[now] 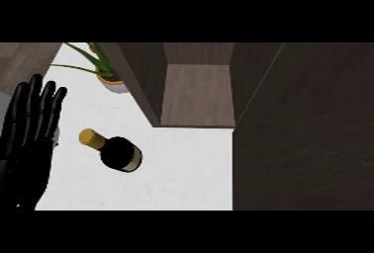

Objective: Pick up the wine, place it into the cabinet and close the cabinet

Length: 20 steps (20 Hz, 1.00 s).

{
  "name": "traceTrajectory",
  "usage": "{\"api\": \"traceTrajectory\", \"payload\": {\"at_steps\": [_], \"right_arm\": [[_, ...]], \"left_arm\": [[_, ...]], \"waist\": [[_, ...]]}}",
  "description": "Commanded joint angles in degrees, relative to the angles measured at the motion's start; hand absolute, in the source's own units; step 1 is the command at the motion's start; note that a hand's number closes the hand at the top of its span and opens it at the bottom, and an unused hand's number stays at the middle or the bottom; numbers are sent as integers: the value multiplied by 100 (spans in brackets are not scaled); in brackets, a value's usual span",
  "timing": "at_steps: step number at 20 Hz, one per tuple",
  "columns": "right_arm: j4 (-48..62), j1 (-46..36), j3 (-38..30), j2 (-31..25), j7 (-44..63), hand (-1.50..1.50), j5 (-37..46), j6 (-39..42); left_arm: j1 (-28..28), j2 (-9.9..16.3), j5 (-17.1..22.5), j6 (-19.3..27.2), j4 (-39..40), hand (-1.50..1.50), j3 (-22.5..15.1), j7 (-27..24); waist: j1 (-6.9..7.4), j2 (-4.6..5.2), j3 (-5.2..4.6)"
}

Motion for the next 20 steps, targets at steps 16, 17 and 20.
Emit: {"api": "traceTrajectory", "payload": {"at_steps": [16, 17, 20], "right_arm": [[-1505, 1391, 897, -272, 1174, -150, -783, 940], [-1884, 1029, 1133, -185, 1932, -150, -638, 635], [-2016, 826, 780, -266, 2323, -150, -923, 591]], "left_arm": [[-1184, -651, -1780, 5836, 1203, -150, -3565, 1394], [-1102, -652, -1897, 5644, 1044, -150, -3499, 1585], [-1694, -652, -2259, 5987, 1318, -150, -3525, 2184]], "waist": [[-240, -113, -44], [-167, -112, -51], [-153, -108, -50]]}}
